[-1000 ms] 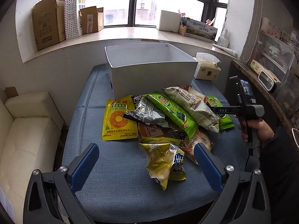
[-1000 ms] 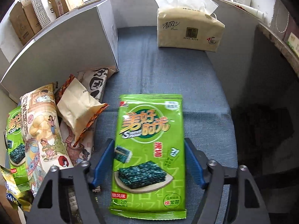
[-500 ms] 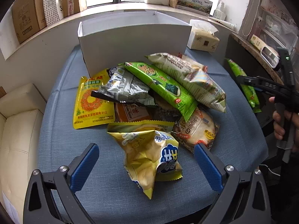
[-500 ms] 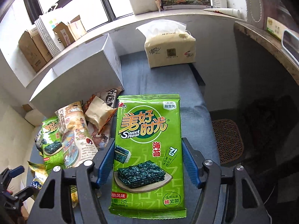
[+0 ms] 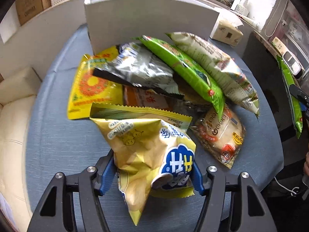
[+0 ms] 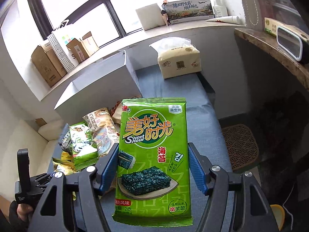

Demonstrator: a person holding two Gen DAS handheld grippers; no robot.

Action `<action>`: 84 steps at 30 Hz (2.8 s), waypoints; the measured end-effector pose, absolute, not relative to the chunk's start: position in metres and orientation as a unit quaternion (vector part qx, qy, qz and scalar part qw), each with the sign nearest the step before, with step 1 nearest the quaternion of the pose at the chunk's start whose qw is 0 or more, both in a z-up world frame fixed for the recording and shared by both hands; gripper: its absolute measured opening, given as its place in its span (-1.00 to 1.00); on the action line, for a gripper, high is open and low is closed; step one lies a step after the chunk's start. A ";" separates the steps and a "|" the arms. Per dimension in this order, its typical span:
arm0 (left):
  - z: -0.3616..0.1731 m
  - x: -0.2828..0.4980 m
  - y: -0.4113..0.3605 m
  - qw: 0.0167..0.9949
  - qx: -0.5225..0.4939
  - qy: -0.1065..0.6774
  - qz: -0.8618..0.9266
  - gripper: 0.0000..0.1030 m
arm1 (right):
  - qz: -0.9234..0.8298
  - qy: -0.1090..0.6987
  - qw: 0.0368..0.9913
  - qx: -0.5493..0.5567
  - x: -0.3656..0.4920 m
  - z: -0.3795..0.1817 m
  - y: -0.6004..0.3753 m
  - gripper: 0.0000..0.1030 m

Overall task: Organize snacks
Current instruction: 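Grasp the green seaweed pack with the right tool while the left tool grasps the yellow chip bag, then lower both packs into the white box and open both tools, then grasp the tall printed cookie bag with the right tool while the left tool grasps a green seaweed pack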

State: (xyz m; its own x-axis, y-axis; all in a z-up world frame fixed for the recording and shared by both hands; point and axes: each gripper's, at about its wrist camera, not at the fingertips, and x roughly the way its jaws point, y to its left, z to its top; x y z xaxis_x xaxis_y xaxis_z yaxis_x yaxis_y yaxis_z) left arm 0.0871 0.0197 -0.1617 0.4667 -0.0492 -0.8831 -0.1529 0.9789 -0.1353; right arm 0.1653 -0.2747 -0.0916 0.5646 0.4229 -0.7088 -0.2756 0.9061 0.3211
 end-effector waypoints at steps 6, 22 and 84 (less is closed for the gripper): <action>-0.121 0.065 0.049 0.873 -0.124 0.472 0.026 0.32 | 0.223 0.420 0.875 0.086 0.162 -0.086 -0.251 0.40; -0.003 0.202 0.136 0.929 -0.148 0.337 0.040 0.32 | 0.297 0.357 0.885 -0.013 0.281 -0.009 -0.126 0.40; -0.068 0.042 0.060 0.926 -0.084 0.368 0.008 1.00 | 0.320 0.417 0.850 -0.041 0.166 -0.105 -0.170 1.00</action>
State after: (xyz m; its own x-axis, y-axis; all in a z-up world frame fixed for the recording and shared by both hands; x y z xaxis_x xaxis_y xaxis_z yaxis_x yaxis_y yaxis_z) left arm 0.0425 0.0596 -0.0684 0.7298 -0.0475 -0.6821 -0.0766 0.9856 -0.1507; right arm 0.1665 -0.1700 -0.1046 0.4475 0.5103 -0.7344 -0.5790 0.7912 0.1970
